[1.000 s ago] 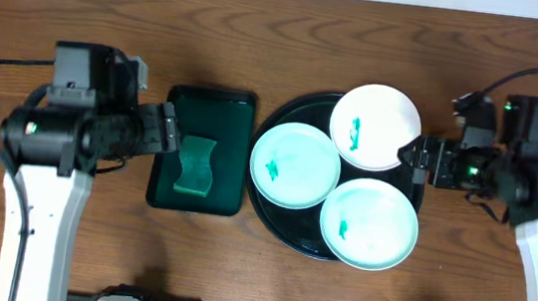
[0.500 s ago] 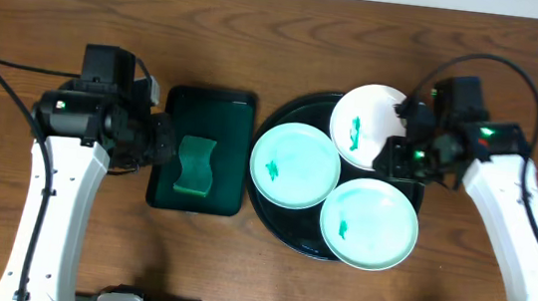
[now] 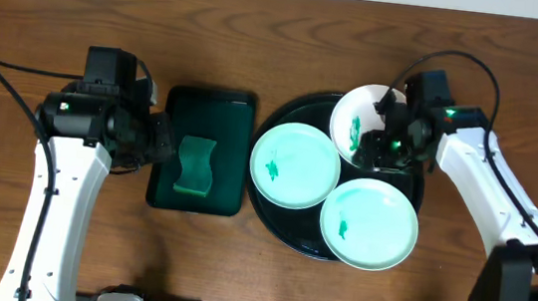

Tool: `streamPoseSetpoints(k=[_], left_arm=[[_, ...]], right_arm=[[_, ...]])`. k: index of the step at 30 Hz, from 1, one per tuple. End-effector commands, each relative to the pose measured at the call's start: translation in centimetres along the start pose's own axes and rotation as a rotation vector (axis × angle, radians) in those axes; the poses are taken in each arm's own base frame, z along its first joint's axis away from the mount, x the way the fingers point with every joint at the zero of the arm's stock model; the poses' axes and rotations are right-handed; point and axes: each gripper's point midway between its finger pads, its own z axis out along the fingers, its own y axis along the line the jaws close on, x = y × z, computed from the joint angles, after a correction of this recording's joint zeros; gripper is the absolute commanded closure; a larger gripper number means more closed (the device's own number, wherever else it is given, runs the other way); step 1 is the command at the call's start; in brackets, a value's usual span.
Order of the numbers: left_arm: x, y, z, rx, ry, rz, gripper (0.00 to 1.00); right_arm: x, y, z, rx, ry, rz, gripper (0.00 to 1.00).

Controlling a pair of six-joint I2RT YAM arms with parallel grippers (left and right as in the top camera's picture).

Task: Clean dirty plates on tray and stack at the side
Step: 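Reach the right gripper to the pink plate rim and grip it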

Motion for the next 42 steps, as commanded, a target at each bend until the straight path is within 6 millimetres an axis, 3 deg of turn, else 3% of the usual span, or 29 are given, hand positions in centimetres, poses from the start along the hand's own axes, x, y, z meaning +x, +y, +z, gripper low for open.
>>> streamPoseSetpoints(k=[1,16,22,29,34,42], left_arm=[[0.1,0.2,0.3,-0.012,0.007,-0.009,0.74],[0.0,0.2,0.3,-0.011,0.003,-0.008,0.72],[0.0,0.2,0.3,-0.011,0.003,-0.008,0.72],[0.0,0.2,0.3,-0.012,0.003,-0.008,0.72],[-0.1,0.6,0.3,-0.039,-0.005,-0.008,0.72],[-0.2,0.7,0.3,-0.042,-0.007,-0.008,0.72]], right_arm=[[0.5,-0.2,1.0,0.003,0.033,0.046,0.73],[0.8,1.0,5.4,0.088,0.084,-0.036,0.71],[0.6,0.3,6.2,0.196,0.060,-0.008,0.71],[-0.3,1.4,7.2,0.174,0.006,-0.045,0.73],[0.1,1.2,8.2,0.172,-0.011,-0.025,0.74],[0.2,0.9,9.1,0.163,-0.035,-0.024,0.91]])
